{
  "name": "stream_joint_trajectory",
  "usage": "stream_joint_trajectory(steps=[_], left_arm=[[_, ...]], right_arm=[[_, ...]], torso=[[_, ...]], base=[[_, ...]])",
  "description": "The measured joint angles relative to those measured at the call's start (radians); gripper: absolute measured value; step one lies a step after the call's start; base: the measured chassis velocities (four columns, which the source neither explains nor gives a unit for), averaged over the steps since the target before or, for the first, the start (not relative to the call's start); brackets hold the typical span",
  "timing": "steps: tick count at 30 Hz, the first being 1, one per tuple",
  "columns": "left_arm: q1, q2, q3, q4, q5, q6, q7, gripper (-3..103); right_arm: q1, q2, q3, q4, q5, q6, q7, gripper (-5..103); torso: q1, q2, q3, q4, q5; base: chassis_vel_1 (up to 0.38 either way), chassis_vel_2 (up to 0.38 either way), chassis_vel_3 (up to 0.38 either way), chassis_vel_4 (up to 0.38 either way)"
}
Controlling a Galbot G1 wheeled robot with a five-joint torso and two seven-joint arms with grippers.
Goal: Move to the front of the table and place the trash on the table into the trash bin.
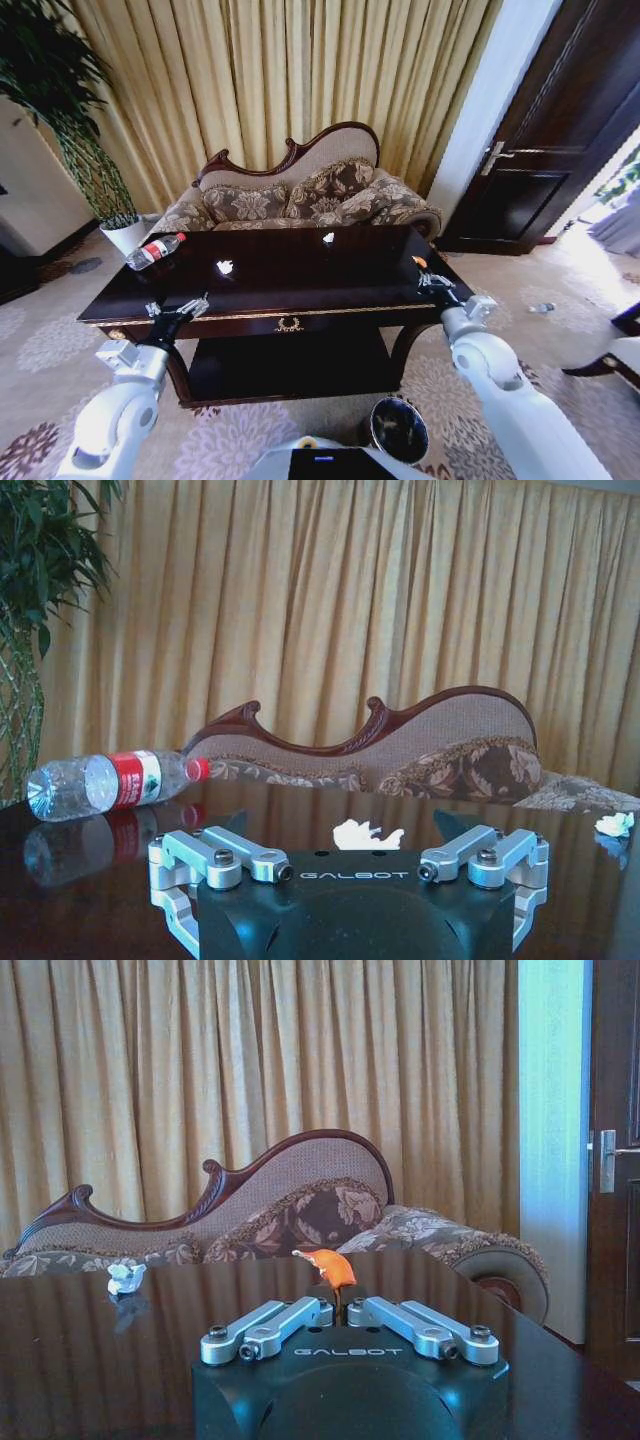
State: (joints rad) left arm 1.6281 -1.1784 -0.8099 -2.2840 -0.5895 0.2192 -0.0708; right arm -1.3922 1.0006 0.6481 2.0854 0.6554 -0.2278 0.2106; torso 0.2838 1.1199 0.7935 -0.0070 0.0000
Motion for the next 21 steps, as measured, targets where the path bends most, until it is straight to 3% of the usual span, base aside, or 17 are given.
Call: stream_joint_trajectory(steps=[10,21], left_arm=[[-0.007,0.002,0.008,0.011,0.008,-0.012,-0.004,100],[-0.001,-0.002,0.011,0.006,0.010,-0.012,-0.005,100]], right_arm=[[-0.019,0.010,0.001,0.002,-0.017,0.020,-0.022,2],[-0.027,0.028,-0.012,-0.014,-0.050,0.039,-0.030,2]], torso=[[0.000,0.000,0.000,0.0000,0.0000],[0.000,0.000,0.000,-0.0001,0.0001]], base=[[0.027,-0.022,-0.033,0.026],[0.184,-0.198,-0.192,0.181]])
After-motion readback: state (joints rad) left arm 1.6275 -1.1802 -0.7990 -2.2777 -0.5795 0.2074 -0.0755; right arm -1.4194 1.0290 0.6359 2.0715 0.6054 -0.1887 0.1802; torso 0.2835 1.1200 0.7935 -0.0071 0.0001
